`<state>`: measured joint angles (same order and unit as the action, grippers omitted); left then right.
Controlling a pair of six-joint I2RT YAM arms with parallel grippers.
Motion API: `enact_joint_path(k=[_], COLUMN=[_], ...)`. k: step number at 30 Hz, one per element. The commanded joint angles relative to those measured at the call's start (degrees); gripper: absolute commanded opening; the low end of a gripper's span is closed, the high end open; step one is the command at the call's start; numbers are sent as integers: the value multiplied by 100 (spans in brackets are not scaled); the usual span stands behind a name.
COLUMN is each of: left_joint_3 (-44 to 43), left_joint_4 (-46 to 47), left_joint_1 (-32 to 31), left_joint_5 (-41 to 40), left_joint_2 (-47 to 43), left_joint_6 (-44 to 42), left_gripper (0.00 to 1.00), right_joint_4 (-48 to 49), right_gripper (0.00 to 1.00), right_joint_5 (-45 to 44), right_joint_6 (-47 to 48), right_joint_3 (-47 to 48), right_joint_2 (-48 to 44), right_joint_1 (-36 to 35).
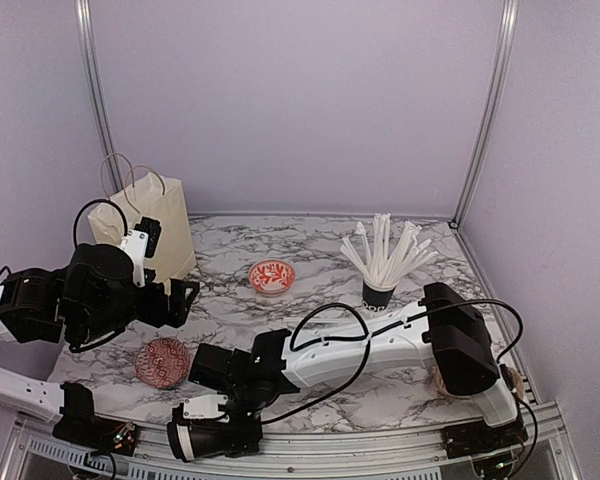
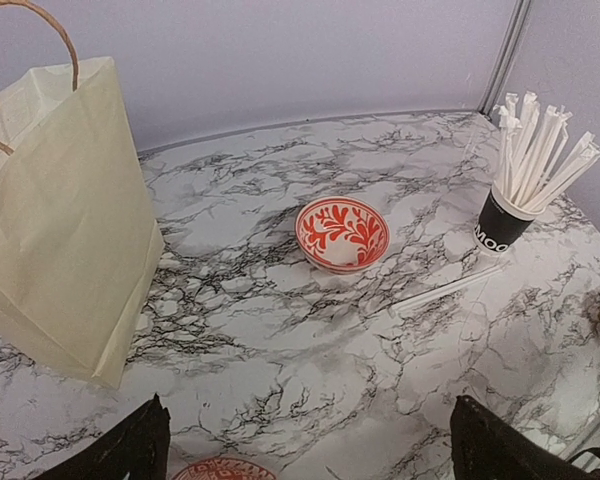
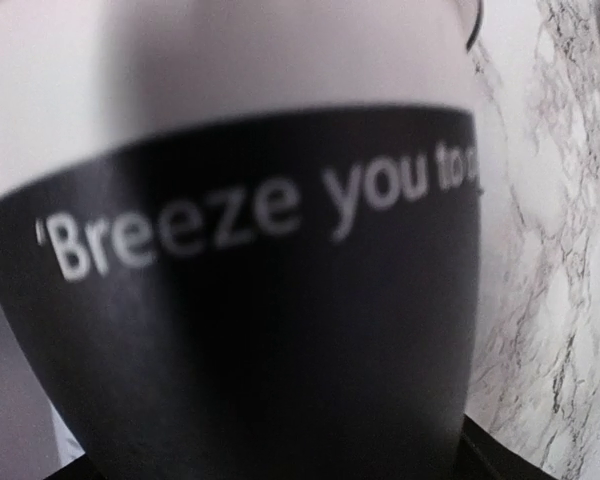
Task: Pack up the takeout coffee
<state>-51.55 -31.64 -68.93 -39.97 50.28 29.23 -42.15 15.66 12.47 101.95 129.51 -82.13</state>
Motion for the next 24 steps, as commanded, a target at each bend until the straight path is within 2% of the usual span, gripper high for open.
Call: enact_joint_path(k=[1, 7, 12, 18, 24], left_joint_3=[87, 176, 284, 115, 224], left_joint_4=[-113, -86, -59, 99, 695], left_joint_1=[22, 20, 20, 11, 2], left_joint_5=[38, 485, 1963, 2974, 3646], left_joint_2=[-107, -484, -918, -734, -201], left_joint_6=[-124, -910, -1841, -2236, -2439], left_gripper=[99, 99, 97, 94, 96], right_joint_4=[515, 1790, 2530, 2876, 2867], right_gripper=[77, 73, 72, 72, 72], right_joint_5=[-133, 591, 1811, 2848, 3226], right_joint_6=[151, 513, 688, 540, 566], right_joint_3=[-449, -1906, -2805, -3044, -3158], right_joint_2=[-291, -1296, -2119, -2748, -2983], right_joint_1=[29, 533, 1483, 2378, 2598])
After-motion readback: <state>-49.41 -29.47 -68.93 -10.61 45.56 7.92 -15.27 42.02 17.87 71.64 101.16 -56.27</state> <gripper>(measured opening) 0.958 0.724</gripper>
